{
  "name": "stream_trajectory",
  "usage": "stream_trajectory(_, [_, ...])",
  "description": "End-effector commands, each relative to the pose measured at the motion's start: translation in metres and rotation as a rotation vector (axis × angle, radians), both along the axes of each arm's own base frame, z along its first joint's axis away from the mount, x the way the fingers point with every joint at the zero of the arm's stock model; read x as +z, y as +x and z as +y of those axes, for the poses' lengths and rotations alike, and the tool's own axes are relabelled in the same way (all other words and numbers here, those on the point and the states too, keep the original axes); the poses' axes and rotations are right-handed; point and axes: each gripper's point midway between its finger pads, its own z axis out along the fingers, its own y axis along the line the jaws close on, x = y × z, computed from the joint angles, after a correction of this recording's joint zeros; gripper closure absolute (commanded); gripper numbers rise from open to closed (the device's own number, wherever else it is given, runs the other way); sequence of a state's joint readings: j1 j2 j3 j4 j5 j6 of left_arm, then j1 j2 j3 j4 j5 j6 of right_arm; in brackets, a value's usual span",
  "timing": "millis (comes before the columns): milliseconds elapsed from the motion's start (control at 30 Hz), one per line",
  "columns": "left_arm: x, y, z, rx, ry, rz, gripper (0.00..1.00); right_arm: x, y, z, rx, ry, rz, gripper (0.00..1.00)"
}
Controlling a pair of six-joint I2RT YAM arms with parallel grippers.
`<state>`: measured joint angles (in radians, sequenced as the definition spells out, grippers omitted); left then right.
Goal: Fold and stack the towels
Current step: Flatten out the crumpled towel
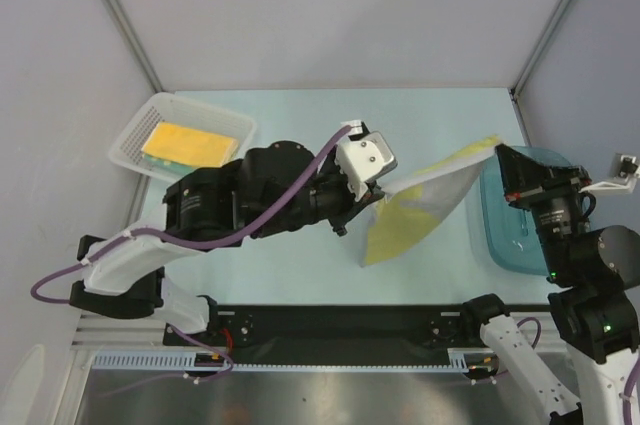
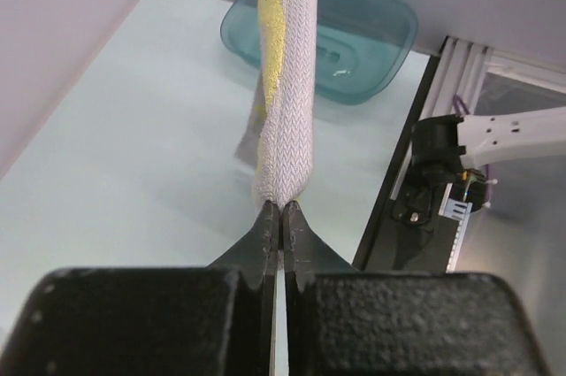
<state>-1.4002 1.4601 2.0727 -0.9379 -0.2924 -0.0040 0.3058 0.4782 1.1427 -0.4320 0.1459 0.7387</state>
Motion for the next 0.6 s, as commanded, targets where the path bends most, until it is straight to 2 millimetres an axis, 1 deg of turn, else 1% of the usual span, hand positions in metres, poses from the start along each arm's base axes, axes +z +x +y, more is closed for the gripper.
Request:
stream_trajectory(0, [0.008, -0.005, 0.004, -0.028, 0.016, -0.021, 1.00, 0.028, 0.000, -0.011, -0.054, 0.045, -0.065, 1.00])
stream_trajectory(67, [0.006, 0.011, 0.007, 0.045, 0.031, -0.043, 1.00, 0.030, 0.009, -0.006, -0.042, 0.057, -0.058, 1.00])
stream_trajectory(100, [0.005, 0.020, 0.009, 0.071, 0.031, -0.039, 1.00, 0.026, 0.023, -0.001, -0.039, 0.051, -0.033, 1.00])
stream_trajectory(133, [0.002, 0.024, 0.007, 0.057, 0.030, -0.017, 1.00, 0.025, 0.031, 0.000, -0.047, 0.049, -0.021, 1.00])
stream_trajectory(167, [-0.005, 0.052, 0.016, 0.123, 0.033, 0.012, 1.00, 0.026, 0.042, 0.001, -0.059, 0.050, -0.022, 1.00])
stream_trajectory(200, [-0.007, 0.065, 0.017, 0.133, 0.020, 0.024, 1.00, 0.019, 0.062, 0.007, -0.065, 0.032, 0.010, 1.00])
stream_trajectory(233, [-0.012, 0.078, 0.020, 0.153, 0.020, 0.034, 1.00, 0.014, 0.078, 0.012, -0.065, 0.012, 0.029, 1.00])
stream_trajectory(267, [-0.026, 0.104, 0.030, 0.197, 0.052, 0.030, 1.00, 0.016, 0.089, 0.016, -0.062, 0.004, 0.034, 1.00])
stream_trajectory(300, [-0.026, 0.117, 0.030, 0.212, 0.042, 0.011, 1.00, -0.005, 0.120, 0.027, -0.057, -0.032, 0.101, 1.00])
stream_trajectory(333, [-0.032, 0.129, 0.031, 0.219, 0.054, 0.006, 1.00, -0.011, 0.133, 0.033, -0.046, -0.044, 0.111, 1.00])
stream_trajectory(367, [-0.048, 0.150, 0.034, 0.220, 0.084, 0.018, 1.00, -0.015, 0.147, 0.040, -0.034, -0.039, 0.102, 1.00])
stream_trajectory(400, [-0.053, 0.166, 0.034, 0.233, 0.080, 0.019, 1.00, -0.027, 0.164, 0.046, -0.034, -0.047, 0.122, 1.00])
stream_trajectory(433, [-0.063, 0.182, 0.035, 0.247, 0.095, 0.034, 1.00, -0.050, 0.188, 0.053, -0.035, -0.066, 0.169, 1.00])
stream_trajectory(467, [-0.075, 0.214, 0.053, 0.318, 0.119, 0.040, 1.00, -0.051, 0.205, 0.057, -0.042, -0.064, 0.143, 1.00])
stream_trajectory(500, [-0.098, 0.232, 0.043, 0.288, 0.136, 0.076, 1.00, -0.064, 0.219, 0.059, -0.050, -0.073, 0.154, 1.00])
stream_trajectory(533, [-0.110, 0.261, 0.060, 0.331, 0.151, 0.084, 1.00, -0.097, 0.247, 0.068, -0.048, -0.102, 0.211, 1.00])
stream_trajectory(567, [-0.120, 0.277, 0.062, 0.343, 0.156, 0.094, 1.00, -0.099, 0.262, 0.074, -0.035, -0.098, 0.189, 1.00])
